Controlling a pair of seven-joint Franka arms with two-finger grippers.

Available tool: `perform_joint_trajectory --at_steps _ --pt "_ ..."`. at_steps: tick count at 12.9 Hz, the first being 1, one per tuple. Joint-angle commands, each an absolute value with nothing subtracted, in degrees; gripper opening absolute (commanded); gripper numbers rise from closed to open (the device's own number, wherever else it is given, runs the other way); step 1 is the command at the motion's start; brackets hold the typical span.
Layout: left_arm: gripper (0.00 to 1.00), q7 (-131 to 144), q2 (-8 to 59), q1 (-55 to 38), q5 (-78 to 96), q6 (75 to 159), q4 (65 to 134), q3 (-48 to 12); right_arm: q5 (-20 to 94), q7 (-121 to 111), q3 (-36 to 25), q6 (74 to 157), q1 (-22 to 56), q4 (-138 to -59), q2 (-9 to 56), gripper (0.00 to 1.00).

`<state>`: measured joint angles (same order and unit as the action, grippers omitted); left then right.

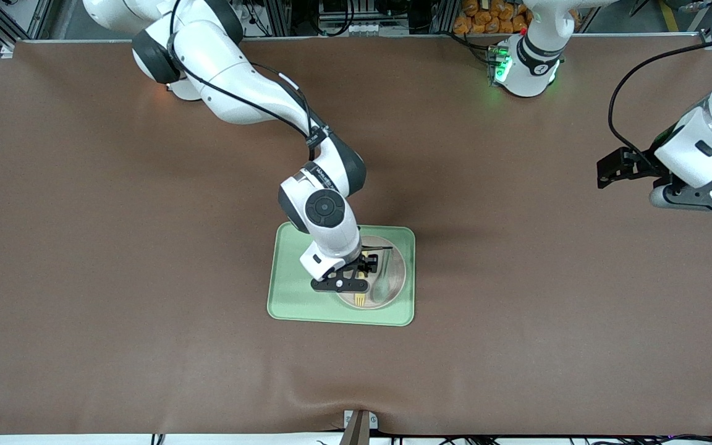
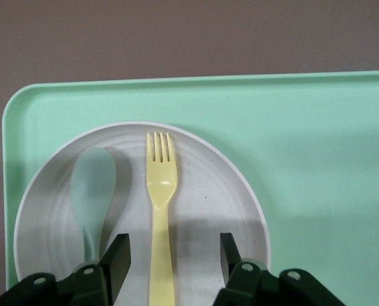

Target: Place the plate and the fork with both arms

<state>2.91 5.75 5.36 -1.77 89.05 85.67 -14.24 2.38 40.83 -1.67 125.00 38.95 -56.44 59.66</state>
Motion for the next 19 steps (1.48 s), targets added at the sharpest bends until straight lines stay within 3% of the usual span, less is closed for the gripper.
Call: perform_joint_trajectory --at_steps 1,8,11,17,19 --pt "1.00 2.4 3.7 5.8 -0.8 88.0 86.2 -14.2 1.5 41.7 -2.4 125.7 39.7 -53.3 62.3 0.62" --pt "1.00 0.6 -0.5 6.4 -0.7 86.2 87.3 -13.7 1.1 41.9 -2.4 126.7 40.6 -53.3 63.9 0.58" --pt "1.00 -0.2 -2.7 -1.6 1.9 85.0 88.5 -4.9 1.1 41.9 -2.5 126.7 40.7 -53.3 64.3 0.55" --pt "1.00 -2.5 -3.3 -5.9 1.7 81.1 89.1 -1.8 1.1 42.1 -2.4 126.8 41.0 -53.3 64.5 0.50" --pt "1.00 -2.5 -3.0 -6.2 0.0 81.2 88.9 -2.0 1.1 42.0 -2.4 126.8 41.0 -53.3 64.5 0.43"
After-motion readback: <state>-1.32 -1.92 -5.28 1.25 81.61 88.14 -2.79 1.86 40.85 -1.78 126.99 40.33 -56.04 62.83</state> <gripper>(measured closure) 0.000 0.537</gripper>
